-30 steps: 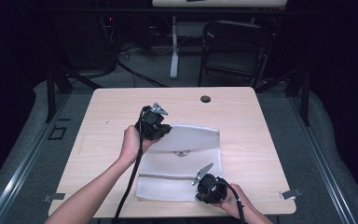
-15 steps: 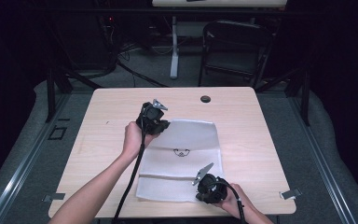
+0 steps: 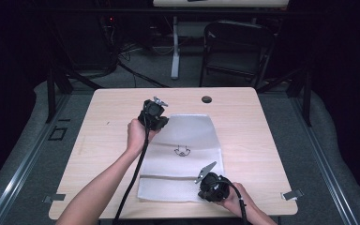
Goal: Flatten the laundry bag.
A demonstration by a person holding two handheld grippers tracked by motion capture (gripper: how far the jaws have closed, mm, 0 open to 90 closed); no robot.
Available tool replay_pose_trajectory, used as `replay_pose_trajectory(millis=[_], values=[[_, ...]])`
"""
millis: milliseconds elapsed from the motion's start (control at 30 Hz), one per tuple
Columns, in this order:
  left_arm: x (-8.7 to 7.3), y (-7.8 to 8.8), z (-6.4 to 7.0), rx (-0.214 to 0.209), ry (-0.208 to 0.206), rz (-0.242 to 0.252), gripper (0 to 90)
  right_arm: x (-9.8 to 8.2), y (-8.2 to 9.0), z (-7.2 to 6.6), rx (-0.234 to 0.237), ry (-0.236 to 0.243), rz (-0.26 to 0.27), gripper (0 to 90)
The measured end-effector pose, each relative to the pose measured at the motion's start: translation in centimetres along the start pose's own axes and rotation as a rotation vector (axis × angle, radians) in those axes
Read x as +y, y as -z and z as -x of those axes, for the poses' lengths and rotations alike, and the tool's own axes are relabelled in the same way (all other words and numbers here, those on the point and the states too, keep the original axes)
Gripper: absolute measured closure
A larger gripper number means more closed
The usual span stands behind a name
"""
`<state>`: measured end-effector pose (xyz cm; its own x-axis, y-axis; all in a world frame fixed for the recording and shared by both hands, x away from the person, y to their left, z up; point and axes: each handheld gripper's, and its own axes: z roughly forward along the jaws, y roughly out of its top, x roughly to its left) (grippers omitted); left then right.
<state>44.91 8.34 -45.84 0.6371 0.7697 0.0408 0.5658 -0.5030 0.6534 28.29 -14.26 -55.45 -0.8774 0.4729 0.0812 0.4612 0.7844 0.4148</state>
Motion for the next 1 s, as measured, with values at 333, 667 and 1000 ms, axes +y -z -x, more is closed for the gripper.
replay_pose_trajectory(millis=[333, 667, 1000], values=[[-0.2, -0.6, -0.6, 0.005, 0.019, -0.035, 88.2, 0.0, 0.0, 0.4, -0.018, 0.001, 0.003, 90.0], [-0.2, 0.5, 0.7, 0.003, -0.016, -0.043, 88.2, -0.4, 0.2, -0.1, 0.038, 0.020, -0.021, 90.0], [0.4, -2.7, -0.2, 0.031, 0.029, -0.002, 86.8, -0.5, 0.2, 0.1, 0.043, 0.012, -0.014, 90.0]])
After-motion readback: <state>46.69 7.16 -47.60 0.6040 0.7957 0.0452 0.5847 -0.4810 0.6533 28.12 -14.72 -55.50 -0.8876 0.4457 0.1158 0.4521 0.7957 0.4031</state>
